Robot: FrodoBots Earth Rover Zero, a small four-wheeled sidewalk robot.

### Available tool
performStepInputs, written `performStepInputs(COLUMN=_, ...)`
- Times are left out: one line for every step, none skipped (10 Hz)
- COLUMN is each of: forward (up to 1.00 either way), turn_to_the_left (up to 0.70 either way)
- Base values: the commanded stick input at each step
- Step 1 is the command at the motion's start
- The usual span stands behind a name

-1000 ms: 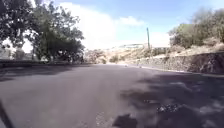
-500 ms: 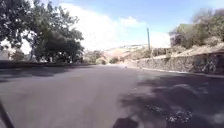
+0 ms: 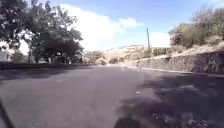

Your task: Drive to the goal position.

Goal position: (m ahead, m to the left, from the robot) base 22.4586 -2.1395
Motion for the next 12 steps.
performStepInputs(forward=0.50, turn_to_the_left=0.00)
performStepInputs(forward=0.50, turn_to_the_left=0.00)
performStepInputs(forward=0.50, turn_to_the_left=0.00)
performStepInputs(forward=0.50, turn_to_the_left=0.00)
performStepInputs(forward=0.50, turn_to_the_left=0.00)
performStepInputs(forward=0.50, turn_to_the_left=0.00)
performStepInputs(forward=0.50, turn_to_the_left=0.00)
performStepInputs(forward=0.50, turn_to_the_left=0.00)
performStepInputs(forward=0.50, turn_to_the_left=0.00)
performStepInputs(forward=0.50, turn_to_the_left=0.00)
performStepInputs(forward=0.50, turn_to_the_left=0.00)
performStepInputs(forward=0.50, turn_to_the_left=0.00)
